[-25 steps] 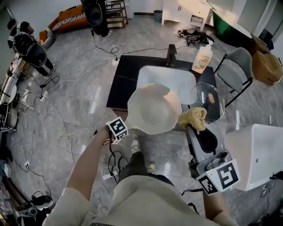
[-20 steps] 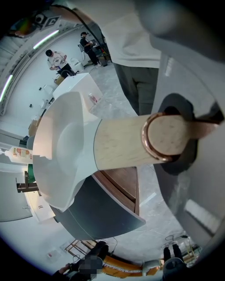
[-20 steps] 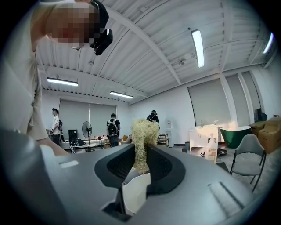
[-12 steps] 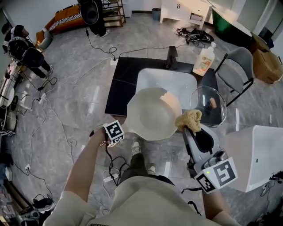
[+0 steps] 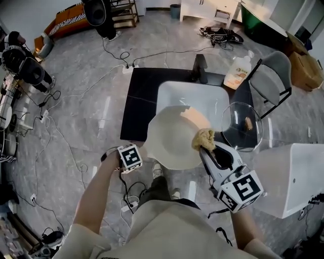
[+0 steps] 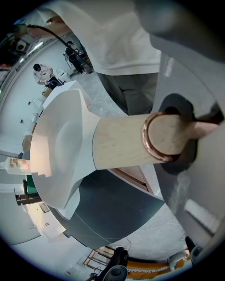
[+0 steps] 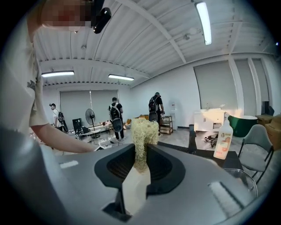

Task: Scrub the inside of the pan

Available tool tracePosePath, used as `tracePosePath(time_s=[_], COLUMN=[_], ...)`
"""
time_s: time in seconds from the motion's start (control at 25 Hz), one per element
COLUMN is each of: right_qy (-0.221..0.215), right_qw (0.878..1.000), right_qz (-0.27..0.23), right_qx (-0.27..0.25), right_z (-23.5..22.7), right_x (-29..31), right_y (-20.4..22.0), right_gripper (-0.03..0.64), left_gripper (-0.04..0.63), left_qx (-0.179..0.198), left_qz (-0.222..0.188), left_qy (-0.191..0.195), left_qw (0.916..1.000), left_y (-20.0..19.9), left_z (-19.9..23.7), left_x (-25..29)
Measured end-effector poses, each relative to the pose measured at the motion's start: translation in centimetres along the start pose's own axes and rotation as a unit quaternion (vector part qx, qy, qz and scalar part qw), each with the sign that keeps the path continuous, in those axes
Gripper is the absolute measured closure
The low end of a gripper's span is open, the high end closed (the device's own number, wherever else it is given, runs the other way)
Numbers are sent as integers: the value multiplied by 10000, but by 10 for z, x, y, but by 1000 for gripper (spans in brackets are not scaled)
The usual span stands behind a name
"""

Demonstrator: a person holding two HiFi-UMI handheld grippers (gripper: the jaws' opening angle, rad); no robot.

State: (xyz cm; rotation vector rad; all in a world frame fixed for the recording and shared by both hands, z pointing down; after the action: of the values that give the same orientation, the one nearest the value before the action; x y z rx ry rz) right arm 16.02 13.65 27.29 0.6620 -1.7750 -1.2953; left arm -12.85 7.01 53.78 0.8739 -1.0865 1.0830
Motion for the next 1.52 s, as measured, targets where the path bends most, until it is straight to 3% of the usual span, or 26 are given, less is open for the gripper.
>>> tracePosePath(time_s=[0.12,0.32,0.76,1.12,1.52], right_qy=[-114,-344,-777,-1374,-2538], right_qw=[9991,9944,9685,9381,8877], right_qz=[403,1003,2356,3150,3737], right_qx=[-9,-30,-219,-433,-891], right_z=[-2,0,0,12,26], right_x=[30,80,167,201,215], right_y=[12,31,92,136,170], right_gripper=[532,531,532,532,532], left_gripper=[583,584,584,584,586], left_qx=[309,339,704,699,663], left_qz=[-41,262,437,518,587], left_qy=[-225,181,200,219,173], left_qw=[9993,9989,9964,9960,9959], left_y=[-3,7,2,2,2], left_z=[17,27,50,53,52], left_x=[-5,-1,-5,-4,-2])
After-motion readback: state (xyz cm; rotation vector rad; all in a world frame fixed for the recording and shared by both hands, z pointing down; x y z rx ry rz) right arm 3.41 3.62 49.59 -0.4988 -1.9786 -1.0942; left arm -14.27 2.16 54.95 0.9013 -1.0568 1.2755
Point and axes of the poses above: the fingertips, and each gripper's own axes: x forward along the fingers, z to its left, y out of its underside, the point moved 8 cm from there along -x, backward along the fingers
